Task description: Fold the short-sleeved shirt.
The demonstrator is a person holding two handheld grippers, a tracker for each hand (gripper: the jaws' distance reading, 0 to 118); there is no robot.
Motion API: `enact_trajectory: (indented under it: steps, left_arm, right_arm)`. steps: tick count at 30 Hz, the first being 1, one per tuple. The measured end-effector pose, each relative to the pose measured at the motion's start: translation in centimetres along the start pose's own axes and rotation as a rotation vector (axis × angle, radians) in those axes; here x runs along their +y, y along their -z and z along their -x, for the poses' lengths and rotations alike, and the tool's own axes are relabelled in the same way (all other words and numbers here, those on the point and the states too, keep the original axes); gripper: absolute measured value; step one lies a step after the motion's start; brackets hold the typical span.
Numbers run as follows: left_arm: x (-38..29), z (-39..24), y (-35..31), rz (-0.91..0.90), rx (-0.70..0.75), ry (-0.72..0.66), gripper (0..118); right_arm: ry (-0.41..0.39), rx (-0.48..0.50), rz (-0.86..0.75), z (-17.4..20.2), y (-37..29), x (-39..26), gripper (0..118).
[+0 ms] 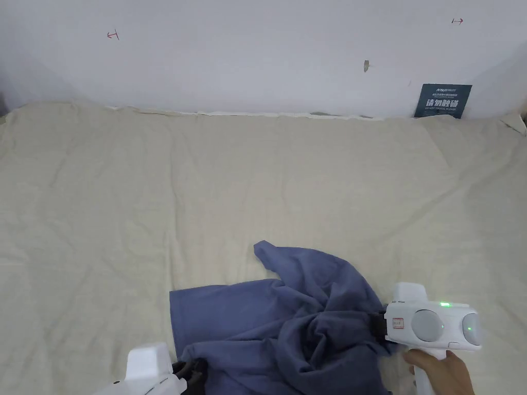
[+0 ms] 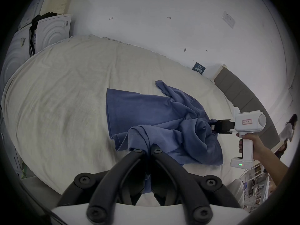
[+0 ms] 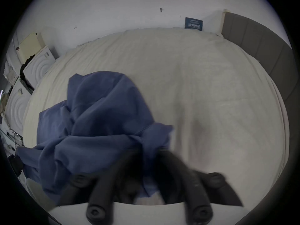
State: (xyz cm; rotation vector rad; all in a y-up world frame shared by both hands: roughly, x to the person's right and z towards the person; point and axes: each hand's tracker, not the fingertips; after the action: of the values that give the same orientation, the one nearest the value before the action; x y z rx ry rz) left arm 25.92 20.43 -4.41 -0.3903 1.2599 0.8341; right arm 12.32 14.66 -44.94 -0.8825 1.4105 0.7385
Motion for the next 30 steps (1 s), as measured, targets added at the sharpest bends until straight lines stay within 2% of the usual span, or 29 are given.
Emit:
enact_trajectory:
  steps: [1, 2, 4, 7, 11, 14, 21, 30]
  left_arm:
    - [0.1, 0.1, 0.0, -0.001, -0.003, -0.007, 5]
    - [0.3, 0.2, -0.1, -0.002, -0.008, -0.012, 5]
    - [0.9, 0.3, -0.1, -0.007, -0.016, -0.019, 5]
    - [3.0, 0.5, -0.5, -0.033, -0.037, -0.042, 5]
    - [9.0, 0.7, -1.6, -0.125, -0.057, -0.047, 5]
    - [15.2, 0.6, -2.9, -0.227, -0.004, 0.017, 5]
    - [30.2, -0.7, -6.6, -0.393, 0.079, 0.07, 5]
    - [44.2, -3.8, -9.1, -0.534, 0.164, 0.094, 5]
  right_arm:
    - [-0.007, 0.024, -0.032, 0.1, -0.5, -0.1, 8]
    - [-0.024, -0.013, -0.057, 1.0, -2.3, -0.5, 7]
    - [-0.062, -0.009, -0.084, 1.0, -4.0, -0.3, 7]
    - [-0.044, -0.021, -0.191, -0.1, -7.9, 1.0, 7]
    - [-0.119, -0.086, -0.343, -1.3, -14.7, 4.5, 7]
    - [-0.126, -0.112, -0.434, -2.0, -20.0, 7.7, 7]
    - [-0.108, -0.139, -0.633, -2.6, -29.3, 15.5, 7]
    - [-0.046, -0.116, -0.765, -3.0, -33.8, 24.2, 7]
